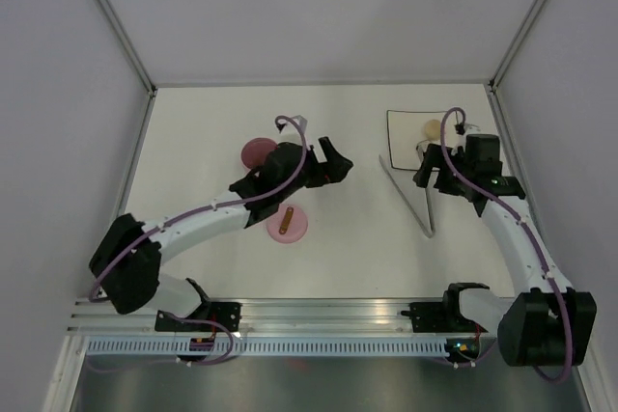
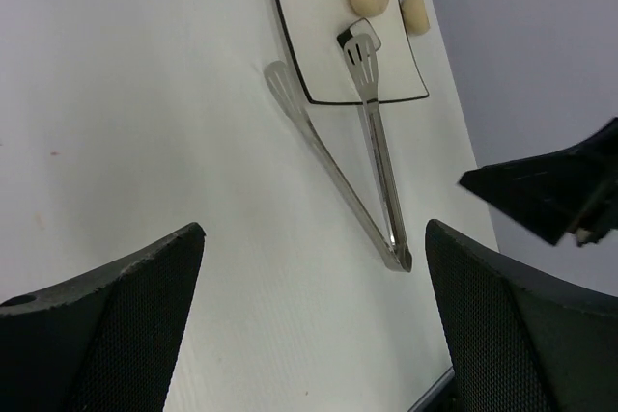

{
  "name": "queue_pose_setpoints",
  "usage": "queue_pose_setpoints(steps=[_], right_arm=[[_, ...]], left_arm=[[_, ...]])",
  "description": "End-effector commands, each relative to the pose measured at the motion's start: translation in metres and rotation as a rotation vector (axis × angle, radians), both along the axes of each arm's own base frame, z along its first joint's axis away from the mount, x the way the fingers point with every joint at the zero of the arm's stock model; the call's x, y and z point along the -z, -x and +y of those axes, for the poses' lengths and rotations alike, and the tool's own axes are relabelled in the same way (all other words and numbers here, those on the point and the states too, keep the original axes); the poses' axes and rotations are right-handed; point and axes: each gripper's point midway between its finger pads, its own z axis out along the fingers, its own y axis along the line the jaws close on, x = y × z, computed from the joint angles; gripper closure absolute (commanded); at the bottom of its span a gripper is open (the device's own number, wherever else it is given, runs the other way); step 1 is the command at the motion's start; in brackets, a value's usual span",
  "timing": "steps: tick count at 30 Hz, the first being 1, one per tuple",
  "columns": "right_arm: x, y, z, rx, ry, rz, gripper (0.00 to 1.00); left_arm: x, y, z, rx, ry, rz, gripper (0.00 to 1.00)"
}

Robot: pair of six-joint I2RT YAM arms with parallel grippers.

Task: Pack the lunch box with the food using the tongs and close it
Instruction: Grab the clamp with the right arm

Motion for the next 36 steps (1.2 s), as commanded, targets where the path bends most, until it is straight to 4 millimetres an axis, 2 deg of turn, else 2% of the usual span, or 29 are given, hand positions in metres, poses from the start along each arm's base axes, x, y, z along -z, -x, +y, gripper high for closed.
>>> queue_pose_setpoints(steps=[1,2,3,4,6,7,8,12,14,17,22,29,36], right_arm=[[0.008,-0.011,0.025,-0.252,0.198,0.0,0.02],[0.017,-0.013,0.03,-0.293,0.282,0.043,0.02],[0.021,-0.015,0.028,-0.354,0.364,0.049,0.02],[0.023,-0.017,0.025,-0.354,0.408,0.064,0.02],[0.023,-0.022,0.022,-0.36,0.453,0.089,0.02],[0.022,-0.023,0.021,-0.367,0.463,0.085,0.02],[0.018,-0.024,0.021,-0.366,0.465,0.068,0.02],[0.025,-0.018,0.027,-0.419,0.465,0.001,0.02],[0.034,-0.012,0.027,-0.426,0.471,-0.001,0.02],[0.038,-0.009,0.033,-0.432,0.487,-0.004,0.02],[0.044,-0.014,0.033,-0.433,0.503,0.012,0.02],[0.081,-0.015,0.036,-0.484,0.572,0.149,0.03],[0.093,-0.018,0.033,-0.472,0.596,0.182,0.03]], left_arm=[[-0.014,0.026,0.031,0.114,0.014,0.005,0.0],[-0.019,0.03,0.04,0.116,0.006,-0.012,0.0],[-0.015,0.032,0.052,0.114,-0.026,-0.026,0.0],[-0.028,0.04,0.063,0.113,-0.022,-0.054,0.0],[-0.026,0.043,0.079,0.099,-0.045,-0.07,0.0],[-0.038,0.047,0.086,0.094,-0.025,-0.102,0.0],[-0.034,0.05,0.092,0.09,-0.041,-0.09,0.0],[-0.021,0.056,0.109,0.082,-0.057,-0.078,0.0],[-0.015,0.059,0.11,0.101,-0.061,-0.062,0.0],[-0.009,0.064,0.108,0.137,-0.067,-0.049,0.0],[-0.005,0.065,0.106,0.162,-0.073,-0.039,0.0],[0.002,0.061,0.107,0.166,-0.09,-0.03,0.0],[0.008,0.059,0.107,0.174,-0.109,-0.026,0.0]])
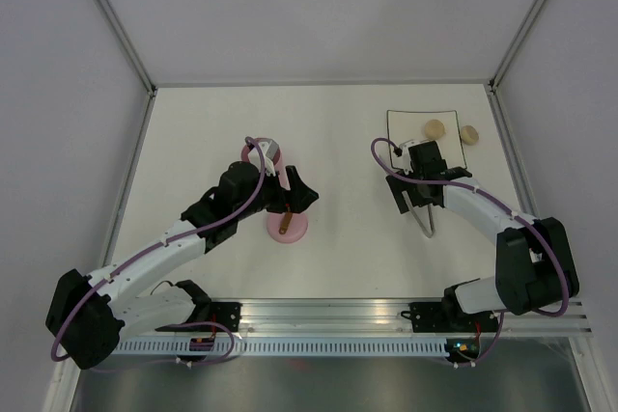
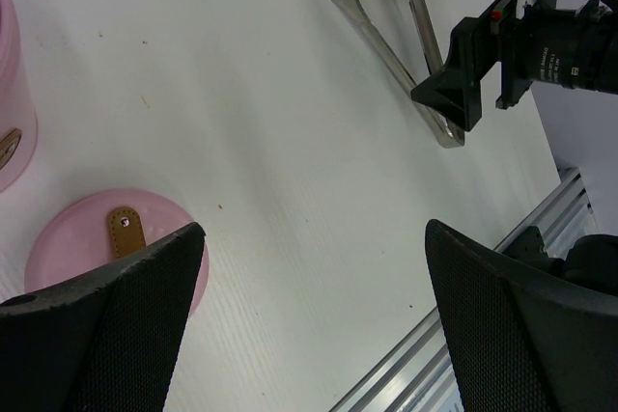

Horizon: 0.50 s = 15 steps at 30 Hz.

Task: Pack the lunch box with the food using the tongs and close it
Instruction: Grab the clamp with the right arm

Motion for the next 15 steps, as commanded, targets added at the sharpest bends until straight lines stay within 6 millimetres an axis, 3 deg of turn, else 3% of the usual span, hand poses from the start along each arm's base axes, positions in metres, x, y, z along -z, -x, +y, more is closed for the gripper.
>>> queue_pose_setpoints(steps=[1,15], right_arm=[[-0.012,-0.02,0.0,0.004,0.013,-0.068,0.03],[0.024,-0.024,0.001,0.028,0.032,0.007,0.05]], left_arm=[[0.0,-0.001,0.0,0.032,-0.017,-0.027,0.0],[0.013,-0.007,0.003,0.029,-0.04,-0.006,0.0]])
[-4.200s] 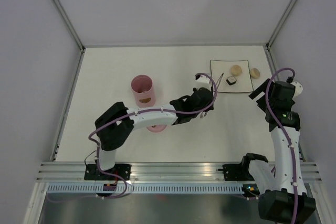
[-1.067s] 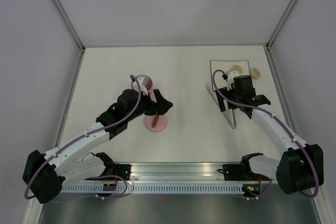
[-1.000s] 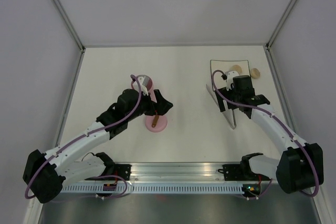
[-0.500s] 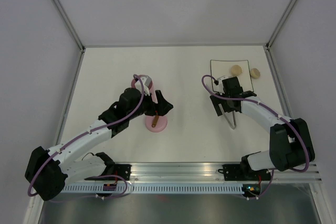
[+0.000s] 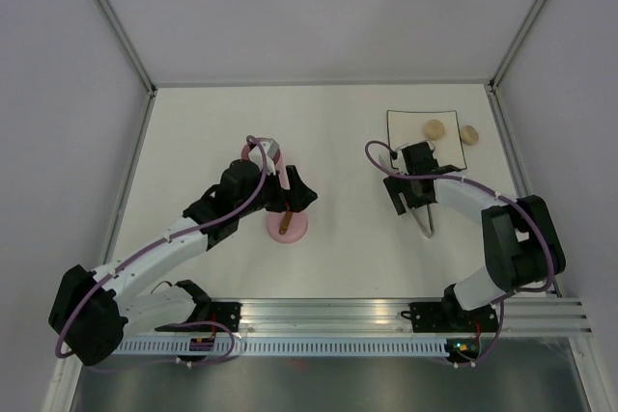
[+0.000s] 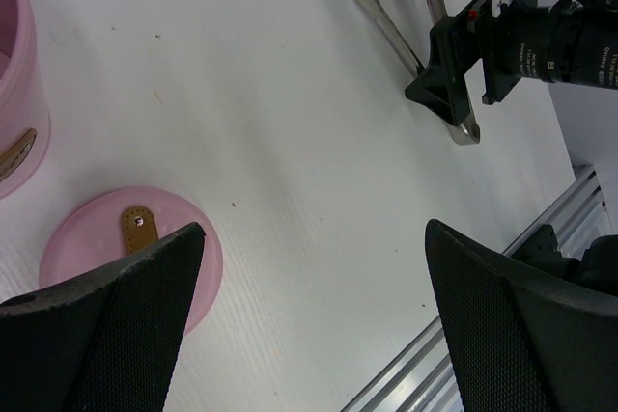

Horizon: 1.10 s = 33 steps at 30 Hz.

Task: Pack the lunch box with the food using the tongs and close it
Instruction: Grab the clamp with the right arm

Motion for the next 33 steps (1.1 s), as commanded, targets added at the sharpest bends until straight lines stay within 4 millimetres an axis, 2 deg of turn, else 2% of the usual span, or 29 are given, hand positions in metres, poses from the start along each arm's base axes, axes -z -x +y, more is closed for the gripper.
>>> queue_pose_setpoints(steps=[1,13,16,17,21,28,31,33], right_arm=[[-0.004,-0.017,0.004,0.011,-0.005,-0.046,0.06],[0.007,-0.015,0.004,0.017,-0.006,-0.026,0.17],[0.009,-0.016,0.003,0.02,0.002,-0.025,0.23],[0.01,-0.016,0.003,0.02,0.001,-0.027,0.27],[0.014,-0.012,0.004,0.015,-0.008,-0.016,0.3],[0.005,-0.014,0.012,0.008,-0.055,-0.034,0.4],[0.003,-0.011,0.02,0.013,-0.103,-0.031,0.43],[-0.001,-0.01,0.026,0.02,-0.143,-0.027,0.48]], left_arm=[[0.003,-0.001,0.0,0.028,-0.015,-0.02,0.0],[0.008,-0.005,0.001,0.024,-0.021,-0.014,0.0],[0.009,-0.004,0.001,0.024,-0.022,-0.009,0.0],[0.008,-0.005,0.001,0.022,-0.022,-0.014,0.0],[0.01,-0.005,0.003,0.015,-0.029,-0.012,0.0],[0.01,-0.005,0.004,0.009,-0.03,-0.012,0.0],[0.007,-0.006,0.004,0.01,-0.024,-0.016,0.0],[0.008,-0.005,0.004,0.012,-0.026,-0.015,0.0]])
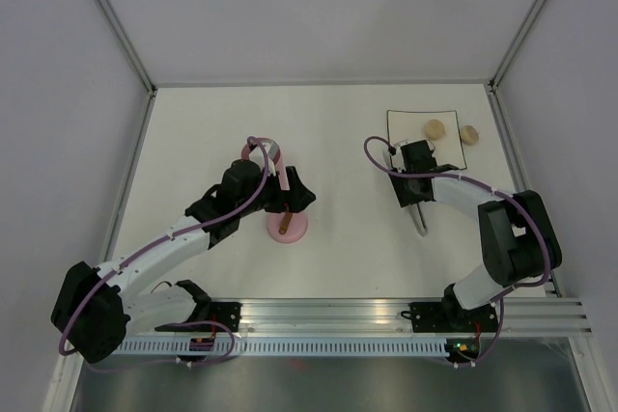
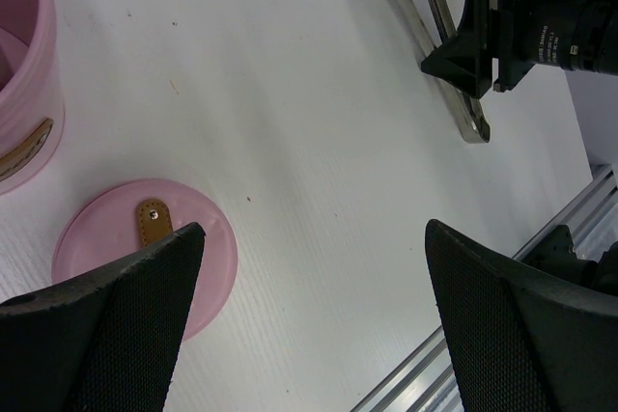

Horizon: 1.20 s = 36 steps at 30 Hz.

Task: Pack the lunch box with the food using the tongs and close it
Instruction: Grab the clamp with the right arm

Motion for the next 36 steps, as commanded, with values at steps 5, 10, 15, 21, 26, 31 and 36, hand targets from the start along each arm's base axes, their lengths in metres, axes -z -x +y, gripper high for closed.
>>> queue_pose_setpoints(steps=[5,10,15,21,26,31,36], right_arm=[[-0.022,0.005,0.025,0.013,-0.164,-0.038,0.58],[-0.054,0.0,0.029,0.051,-0.225,-0.136,0.59],[-0.103,-0.002,0.034,0.097,-0.309,-0.234,0.56],[-0.129,0.004,0.036,0.17,-0.386,-0.266,0.56],[-0.159,-0.001,0.027,0.275,-0.42,-0.354,0.53],[-0.174,-0.009,0.001,0.451,-0.325,-0.37,0.53],[-0.191,-0.036,-0.011,0.533,-0.298,-0.372,0.53]], left_arm=[[-0.003,-0.001,0.003,0.018,-0.005,-0.03,0.0],[-0.009,-0.001,0.005,0.01,0.005,-0.038,0.0],[-0.015,-0.001,0.005,0.005,0.019,-0.046,0.0],[-0.025,-0.002,0.003,0.014,0.037,-0.064,0.0],[-0.028,0.0,0.005,0.01,0.038,-0.07,0.0],[-0.03,0.001,0.008,-0.001,0.036,-0.075,0.0],[-0.026,0.0,0.008,-0.002,0.027,-0.065,0.0]])
